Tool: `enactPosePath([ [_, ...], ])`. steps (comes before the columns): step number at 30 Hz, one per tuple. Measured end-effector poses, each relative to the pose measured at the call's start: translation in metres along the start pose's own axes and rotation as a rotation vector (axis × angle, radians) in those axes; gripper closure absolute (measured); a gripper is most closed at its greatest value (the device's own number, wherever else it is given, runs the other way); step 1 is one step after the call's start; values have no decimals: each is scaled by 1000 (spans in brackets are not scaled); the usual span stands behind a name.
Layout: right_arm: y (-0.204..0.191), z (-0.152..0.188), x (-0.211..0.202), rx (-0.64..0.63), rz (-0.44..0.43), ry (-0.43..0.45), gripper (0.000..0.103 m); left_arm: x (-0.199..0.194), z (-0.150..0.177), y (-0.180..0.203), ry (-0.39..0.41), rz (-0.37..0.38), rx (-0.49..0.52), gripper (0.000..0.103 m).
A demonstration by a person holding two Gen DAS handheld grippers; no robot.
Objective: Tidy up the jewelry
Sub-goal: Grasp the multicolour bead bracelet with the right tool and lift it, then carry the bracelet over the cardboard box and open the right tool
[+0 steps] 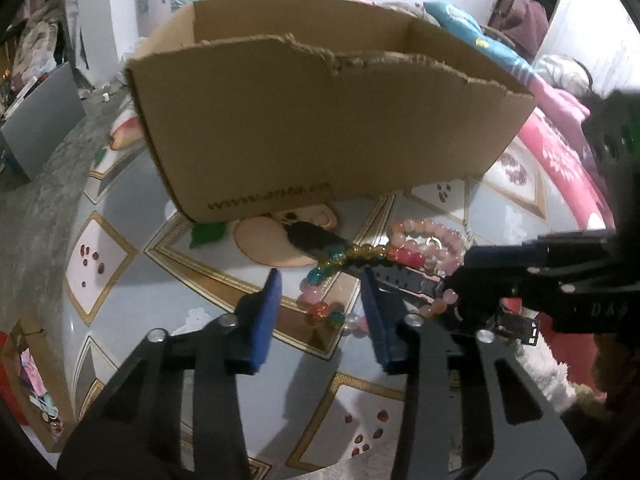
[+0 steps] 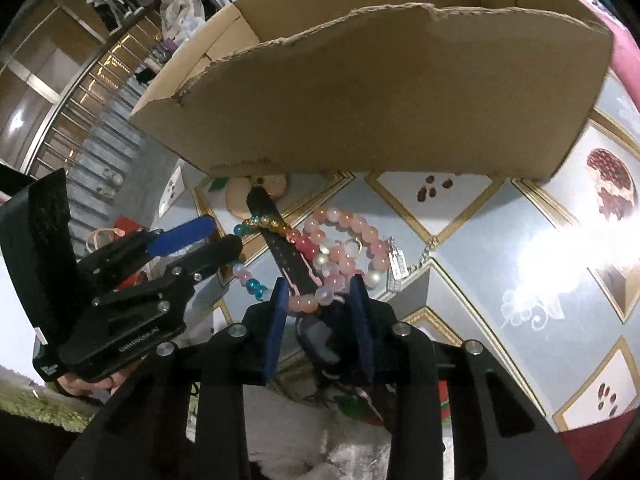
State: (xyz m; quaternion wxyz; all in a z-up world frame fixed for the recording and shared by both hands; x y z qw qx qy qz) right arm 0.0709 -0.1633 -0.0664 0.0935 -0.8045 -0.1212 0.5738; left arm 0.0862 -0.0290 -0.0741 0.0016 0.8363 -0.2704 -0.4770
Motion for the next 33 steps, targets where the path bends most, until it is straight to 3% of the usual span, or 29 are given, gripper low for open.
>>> enactPosePath([
  [7,-6,-8,13,-31,2,-47,81,13,-1,1,-51,-39,32,83],
  [10,-8,-11,15,-33,-14,-45,93,16,-3,1,-53,-60,43,94],
  [15,-10,-15,13,-17,-44,-21,93,10,-6,1,-26,-41,31,94],
  [26,-11,-26,-45,-31,-122,106,93,-58,-30,13,94,38,23,95],
  [33,-35,-67,-107,-121,-181,258,93,-127,-85,24,248,93,66,95],
])
Point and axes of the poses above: each gripper's, at about its wrist camera, not at the fingertips, and x roughly the way its jaws point, y to its right, z to its underside, the point moved 6 cm from there along x, roughly the way its jaws point, and after that the axes turned 7 degrees about z, right-handed, at the moved point
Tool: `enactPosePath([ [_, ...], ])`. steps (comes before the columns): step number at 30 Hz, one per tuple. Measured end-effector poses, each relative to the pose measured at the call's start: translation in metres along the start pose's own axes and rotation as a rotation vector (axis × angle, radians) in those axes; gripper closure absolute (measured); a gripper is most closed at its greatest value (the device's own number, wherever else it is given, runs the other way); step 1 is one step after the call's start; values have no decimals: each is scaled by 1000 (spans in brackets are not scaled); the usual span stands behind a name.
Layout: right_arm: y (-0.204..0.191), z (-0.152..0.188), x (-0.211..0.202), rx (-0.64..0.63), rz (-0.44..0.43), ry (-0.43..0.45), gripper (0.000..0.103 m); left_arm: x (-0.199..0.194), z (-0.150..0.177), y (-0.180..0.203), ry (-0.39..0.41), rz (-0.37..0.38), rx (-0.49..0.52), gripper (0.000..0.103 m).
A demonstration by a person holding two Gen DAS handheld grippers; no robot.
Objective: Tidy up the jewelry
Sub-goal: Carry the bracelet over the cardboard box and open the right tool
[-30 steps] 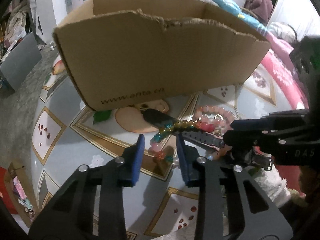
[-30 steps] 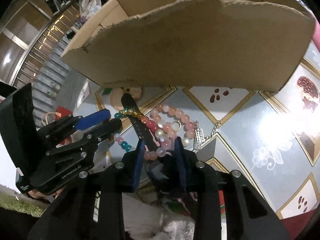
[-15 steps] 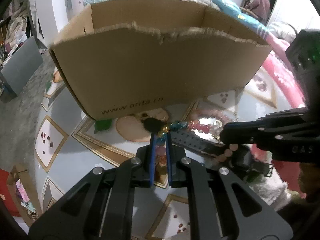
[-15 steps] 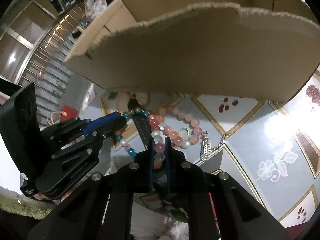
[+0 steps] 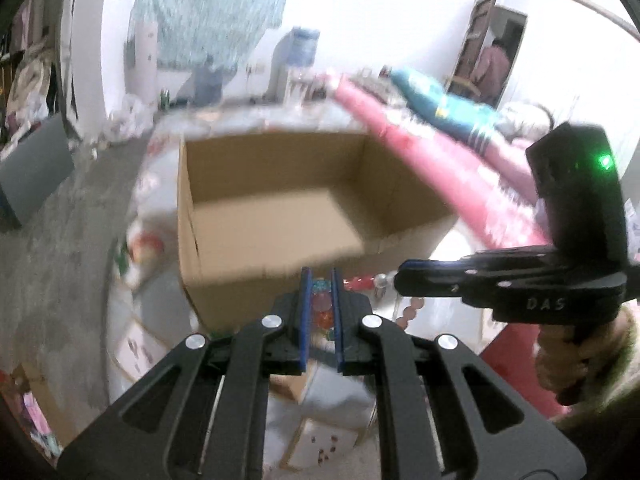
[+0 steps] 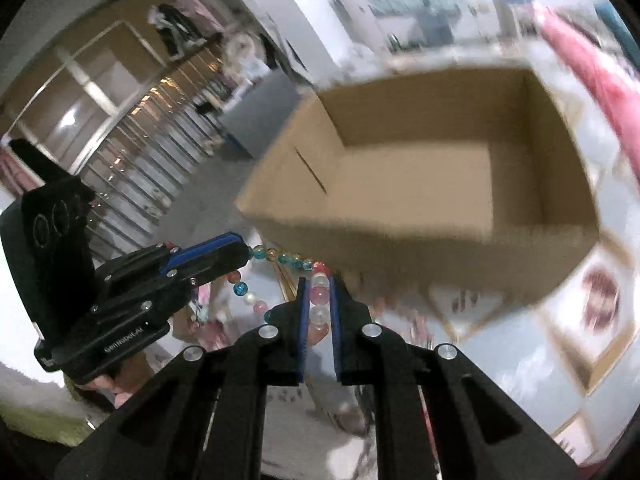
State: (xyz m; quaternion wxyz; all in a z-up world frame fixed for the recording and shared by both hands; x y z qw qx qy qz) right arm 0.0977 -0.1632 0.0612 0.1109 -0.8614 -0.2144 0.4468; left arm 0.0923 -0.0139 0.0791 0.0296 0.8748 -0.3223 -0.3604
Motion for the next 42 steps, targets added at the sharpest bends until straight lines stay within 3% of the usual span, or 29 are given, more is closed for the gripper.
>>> enactPosePath([
  [5,3,-63,9,-33,-24,20,93,10,-51,-16,23,-51,32,95],
  [12,45,-121,107,65,-6,-198,93,97,-88,-59,-120,-109,6,94],
  [18,66,-144,166,95,61,-279,92,162,-89,-96,-244,-200,-9,94],
  [21,69,-153,178,62,113,-261,91,168,-91,-103,-247,-239,-6,75],
  [23,68,-157,175,55,105,-240,91,156,-95,-101,-196,-252,-9,60],
  [27,62,-162,144,36,77,-150,91,125,-97,-90,-129,-270,8,58],
  [29,56,-157,105,12,61,-68,91,105,-96,-83,-89,-270,15,54],
  [33,55,-124,23,0,24,71,70,57,-83,-67,0,-261,30,48],
  [35,61,-89,-14,8,22,114,66,35,-67,-59,25,-246,28,46],
  [38,72,-33,-37,42,29,100,61,18,-35,-50,24,-214,15,46],
  [42,78,57,-22,89,75,-6,55,21,19,-40,-34,-191,-32,46],
])
Point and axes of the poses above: each gripper's, at about its wrist camera, not at the fingertips, and x roughly the way its jaws point, y to its right, z to its underside, the point moved 6 cm from there along x, roughly the way its jaws point, and after that the axes turned 7 degrees about z, right-handed, at the moved point
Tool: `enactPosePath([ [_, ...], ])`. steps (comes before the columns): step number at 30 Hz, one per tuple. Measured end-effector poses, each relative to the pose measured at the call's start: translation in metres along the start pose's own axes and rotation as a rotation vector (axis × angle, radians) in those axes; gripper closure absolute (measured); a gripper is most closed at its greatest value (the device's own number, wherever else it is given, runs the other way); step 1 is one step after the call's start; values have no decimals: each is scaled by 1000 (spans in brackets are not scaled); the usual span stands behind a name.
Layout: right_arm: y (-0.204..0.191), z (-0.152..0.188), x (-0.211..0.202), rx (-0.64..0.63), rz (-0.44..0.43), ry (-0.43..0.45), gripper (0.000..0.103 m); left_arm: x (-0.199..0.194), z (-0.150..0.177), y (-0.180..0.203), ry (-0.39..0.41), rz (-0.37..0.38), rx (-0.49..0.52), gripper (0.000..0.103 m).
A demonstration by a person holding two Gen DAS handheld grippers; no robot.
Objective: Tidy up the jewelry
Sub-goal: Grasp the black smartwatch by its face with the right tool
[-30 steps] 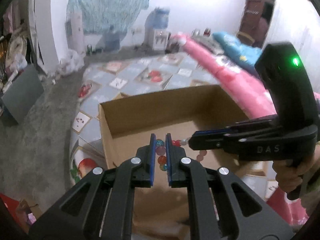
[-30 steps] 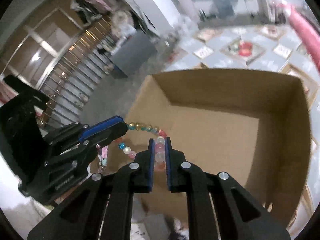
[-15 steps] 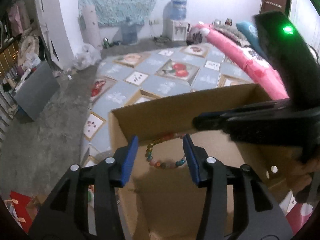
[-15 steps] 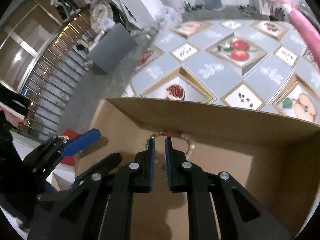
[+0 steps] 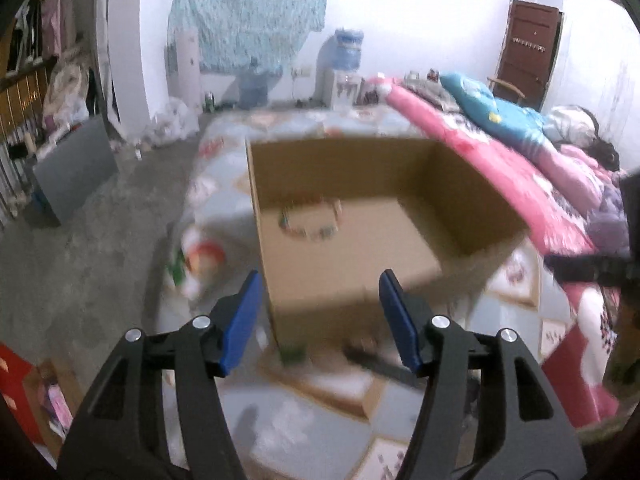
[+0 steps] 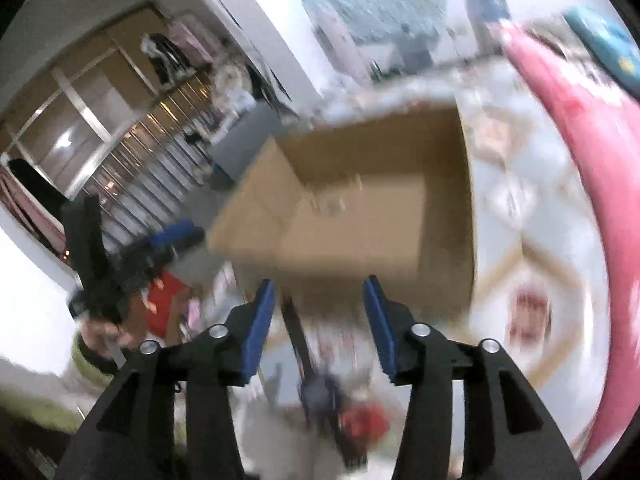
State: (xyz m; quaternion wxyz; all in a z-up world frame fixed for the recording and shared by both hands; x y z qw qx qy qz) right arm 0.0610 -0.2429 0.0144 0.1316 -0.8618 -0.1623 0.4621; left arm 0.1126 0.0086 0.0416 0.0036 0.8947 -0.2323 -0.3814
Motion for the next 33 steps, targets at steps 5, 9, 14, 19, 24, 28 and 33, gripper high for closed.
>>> enactPosePath([
  [5,-10,66,39,-19,40,-120,52,24,51,15,-93,24,-31,46],
  [9,-33,78,62,-191,122,-145,49,43,81,23,-161,57,-74,48],
  [14,-49,84,80,-349,205,-173,49,50,97,31,-180,99,-88,60],
  [19,-45,84,91,-417,205,-233,68,58,99,34,-188,137,-109,64],
  [24,-38,69,85,-492,218,-238,68,62,93,31,-180,150,-134,65],
  [28,-33,63,79,-577,224,-219,69,66,91,35,-186,162,-124,66],
  [33,-25,68,86,-638,265,-233,68,75,92,41,-203,182,-124,66],
])
Point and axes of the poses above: each gripper's, at about its wrist camera, not at the fingertips, and x roughly the way its jaws point, y to its right, z to its underside, the point moved 6 cm from there along x, roughly the way its jaws point, and after that the axes turned 7 degrees about z, right-handed, at the moved point
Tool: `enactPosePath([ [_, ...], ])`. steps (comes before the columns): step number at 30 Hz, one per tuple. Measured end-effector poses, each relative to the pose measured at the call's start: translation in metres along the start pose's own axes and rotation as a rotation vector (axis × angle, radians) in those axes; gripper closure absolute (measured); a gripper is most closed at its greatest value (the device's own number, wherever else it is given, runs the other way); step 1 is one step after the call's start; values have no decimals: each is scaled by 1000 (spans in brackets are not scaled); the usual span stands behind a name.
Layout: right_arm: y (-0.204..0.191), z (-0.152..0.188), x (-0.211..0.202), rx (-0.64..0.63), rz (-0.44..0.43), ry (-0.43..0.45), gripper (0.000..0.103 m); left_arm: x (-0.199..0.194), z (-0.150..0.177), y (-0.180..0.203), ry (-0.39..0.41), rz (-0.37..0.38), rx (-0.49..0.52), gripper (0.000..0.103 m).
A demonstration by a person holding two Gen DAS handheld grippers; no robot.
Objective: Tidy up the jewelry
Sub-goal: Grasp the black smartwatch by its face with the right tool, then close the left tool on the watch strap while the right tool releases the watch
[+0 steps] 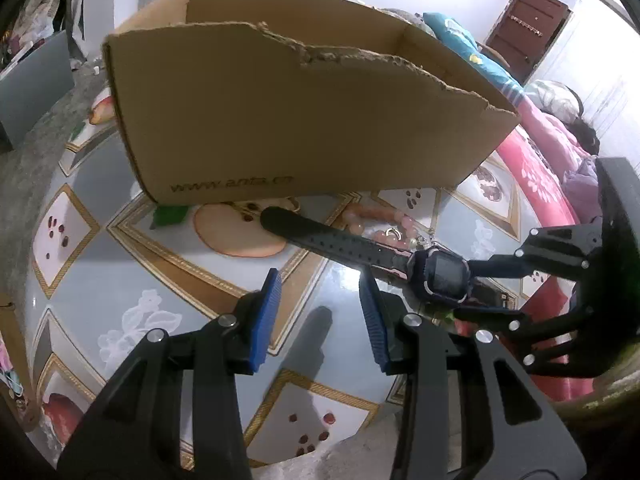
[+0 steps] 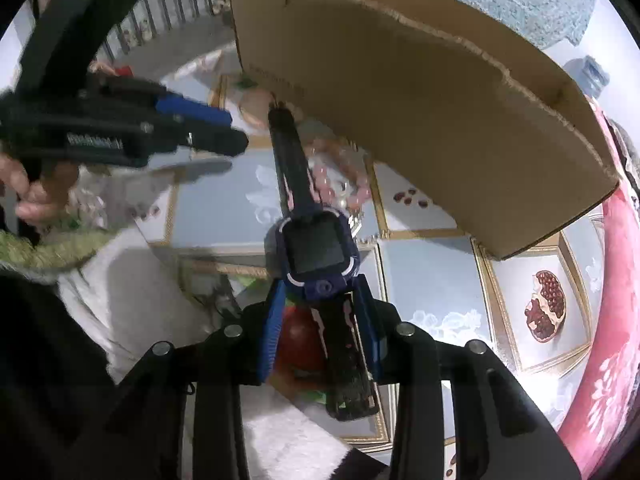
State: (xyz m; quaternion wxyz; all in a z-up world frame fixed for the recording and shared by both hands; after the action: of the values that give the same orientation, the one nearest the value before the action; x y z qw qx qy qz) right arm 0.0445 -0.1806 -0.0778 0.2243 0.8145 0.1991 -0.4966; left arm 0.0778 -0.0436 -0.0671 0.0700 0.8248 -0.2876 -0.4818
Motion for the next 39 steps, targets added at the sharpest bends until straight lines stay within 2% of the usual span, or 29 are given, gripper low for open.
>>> enactPosePath([
  [2,1,-1,-2,23,-5,10,68,2,-1,3,-4,6,5,66],
  [5,6,-4,-7,82,-8,39,56,5,-2,6,-9,23,3,66],
  [9,9,-2,-2,154,-5,45,55,12,-4,7,-17,41,-20,66],
  [11,8,0,4,164,12,41,59,12,-7,6,-10,32,-17,66],
  [16,7,7,-4,116,-6,72,62,5,-20,1,35,-20,18,63],
  [19,7,10,-8,63,-18,85,62,9,-25,-5,37,-53,21,55],
  [24,8,11,-12,2,-34,103,63,25,-24,-11,-22,-65,8,51],
  [28,9,15,-19,-7,-45,117,62,27,-23,-7,-30,-79,19,47],
  [31,12,16,-20,-12,-49,128,62,27,-22,-7,-36,-62,-11,45],
  [35,18,21,-19,-16,-55,139,62,25,-20,-7,-42,-4,-68,44],
  [39,20,24,-21,-20,-54,146,62,24,-17,-6,-45,12,-92,45],
])
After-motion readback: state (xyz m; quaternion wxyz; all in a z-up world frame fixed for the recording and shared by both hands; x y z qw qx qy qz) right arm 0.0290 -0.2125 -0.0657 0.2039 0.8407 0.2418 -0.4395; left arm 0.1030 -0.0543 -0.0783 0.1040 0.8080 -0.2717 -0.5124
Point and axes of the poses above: each gripper's, at about its wrist camera, not at the fingertips, and x roughly the way its jaws point, y to its right, z to its underside, the point moved 6 cm from there along x, roughly the way its jaws point, and after that the axes turned 7 degrees about z, right-handed, at the moved point
